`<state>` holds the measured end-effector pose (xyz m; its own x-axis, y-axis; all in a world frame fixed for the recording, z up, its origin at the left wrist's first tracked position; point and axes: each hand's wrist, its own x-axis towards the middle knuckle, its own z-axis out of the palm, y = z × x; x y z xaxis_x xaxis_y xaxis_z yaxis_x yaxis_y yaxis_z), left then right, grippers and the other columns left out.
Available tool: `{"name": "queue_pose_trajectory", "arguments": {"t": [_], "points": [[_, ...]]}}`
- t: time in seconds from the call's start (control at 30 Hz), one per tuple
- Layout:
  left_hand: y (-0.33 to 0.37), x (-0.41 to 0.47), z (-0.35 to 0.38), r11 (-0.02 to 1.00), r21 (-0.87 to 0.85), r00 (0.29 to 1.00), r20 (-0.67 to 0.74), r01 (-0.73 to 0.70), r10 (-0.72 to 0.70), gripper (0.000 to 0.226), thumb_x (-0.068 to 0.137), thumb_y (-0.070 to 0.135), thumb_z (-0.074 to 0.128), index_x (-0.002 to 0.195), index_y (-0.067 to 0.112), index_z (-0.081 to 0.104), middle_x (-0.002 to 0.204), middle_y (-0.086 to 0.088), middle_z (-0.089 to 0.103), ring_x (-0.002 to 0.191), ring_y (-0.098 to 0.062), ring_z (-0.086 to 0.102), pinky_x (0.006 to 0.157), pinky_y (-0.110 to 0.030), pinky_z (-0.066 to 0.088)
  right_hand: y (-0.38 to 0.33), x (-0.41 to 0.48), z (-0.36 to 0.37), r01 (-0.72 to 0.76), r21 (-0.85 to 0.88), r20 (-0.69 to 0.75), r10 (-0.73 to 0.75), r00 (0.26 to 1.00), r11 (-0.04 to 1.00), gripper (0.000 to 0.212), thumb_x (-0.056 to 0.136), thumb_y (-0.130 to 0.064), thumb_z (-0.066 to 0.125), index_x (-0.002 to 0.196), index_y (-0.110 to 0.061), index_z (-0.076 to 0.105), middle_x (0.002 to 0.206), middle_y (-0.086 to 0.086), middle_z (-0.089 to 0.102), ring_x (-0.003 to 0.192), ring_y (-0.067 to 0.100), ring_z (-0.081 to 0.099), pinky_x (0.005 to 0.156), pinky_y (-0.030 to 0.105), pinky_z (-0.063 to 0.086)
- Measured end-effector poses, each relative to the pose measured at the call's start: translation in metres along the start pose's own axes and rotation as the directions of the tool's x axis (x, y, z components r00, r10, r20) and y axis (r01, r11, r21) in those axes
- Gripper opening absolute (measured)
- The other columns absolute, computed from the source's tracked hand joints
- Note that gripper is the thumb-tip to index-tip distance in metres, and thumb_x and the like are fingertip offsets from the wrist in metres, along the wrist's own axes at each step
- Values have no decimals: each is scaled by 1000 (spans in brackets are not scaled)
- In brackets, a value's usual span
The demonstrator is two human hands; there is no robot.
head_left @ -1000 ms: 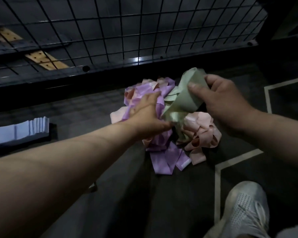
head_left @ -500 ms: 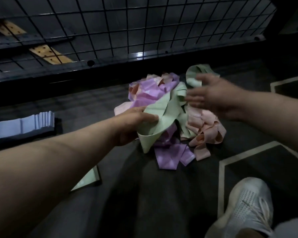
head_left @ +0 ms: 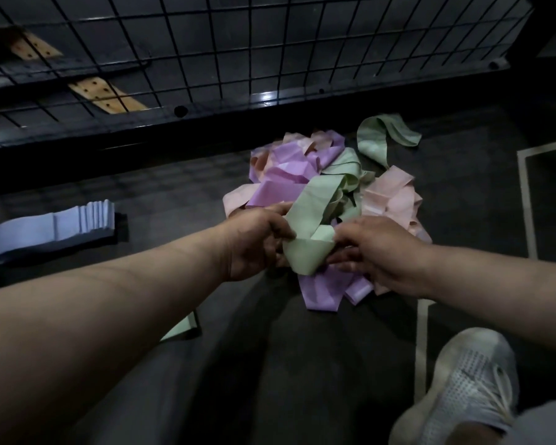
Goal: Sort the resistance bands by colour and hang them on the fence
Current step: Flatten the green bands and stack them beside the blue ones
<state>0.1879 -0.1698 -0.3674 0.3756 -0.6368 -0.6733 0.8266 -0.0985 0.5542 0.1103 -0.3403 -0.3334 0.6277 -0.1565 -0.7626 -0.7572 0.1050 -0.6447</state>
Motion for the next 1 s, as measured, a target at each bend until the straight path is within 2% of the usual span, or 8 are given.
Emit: {"name": "queue_pose_trajectory", "arguments": {"t": [0.13,0.27,0.37,0.5,0.67,0.83,0.9,1.0], "points": [[0,3,0,998,-21,994,-91,-58,56,70,79,-13,35,130,29,59,131,-17,61,93,-32,62,68,-37,51,6,-2,5,191,-145,-53,-201,978,971,14,90,2,64,92,-9,55,80,16,65,68,22,67,55,23,55],[-3,7,-1,993,49,975,-194,-104,112,74,77,-12,44,126,40,63,128,-15,63,110,-38,61,79,-40,50,21,-5,9,164,-356,76,-146,986,920,19,88,-15,72,88,-10,54,81,19,73,76,30,72,65,39,59],[-5,0,5,993,76,993,-70,-94,100,60,84,3,50,136,32,56,128,-9,63,104,-24,64,74,-30,53,20,-3,3,284,-588,111,-272,956,757,39,75,-38,81,99,-23,55,88,2,70,79,14,68,79,43,59],[-4,-9,13,984,-176,994,105,9,10,49,82,14,44,128,0,58,121,-17,61,108,-28,60,89,-36,52,16,-4,-1,283,-683,174,-226,958,674,76,59,-67,77,119,-31,48,114,-7,59,103,9,61,89,37,54],[-7,-3,17,1000,-13,989,-145,-11,9,31,94,6,48,122,0,59,114,-17,64,98,-32,67,76,-40,62,14,-3,-9,332,-699,21,-447,894,633,26,80,-38,77,82,-21,58,79,-2,62,75,14,60,65,29,49],[-7,-5,7,993,13,989,-89,118,-117,38,97,39,45,119,9,56,100,-11,60,71,-25,64,65,-35,52,10,-26,-4,582,-800,464,-466,754,146,17,84,-56,57,81,-41,50,78,-19,52,83,6,52,80,28,39],[-11,-4,7,993,46,987,-123,111,-104,44,96,40,46,124,9,58,104,-14,62,77,-27,65,70,-37,53,13,-27,0,587,-781,473,-412,778,212,21,83,-61,53,78,-41,51,75,-17,55,77,2,55,72,26,43],[-18,-2,10,984,174,981,-195,36,-1,51,77,32,58,123,11,66,123,-15,66,104,-33,64,89,-43,47,8,-27,2,548,-595,376,-399,836,588,9,89,-39,69,82,-35,64,76,-15,66,73,-1,63,65,22,48]]}}
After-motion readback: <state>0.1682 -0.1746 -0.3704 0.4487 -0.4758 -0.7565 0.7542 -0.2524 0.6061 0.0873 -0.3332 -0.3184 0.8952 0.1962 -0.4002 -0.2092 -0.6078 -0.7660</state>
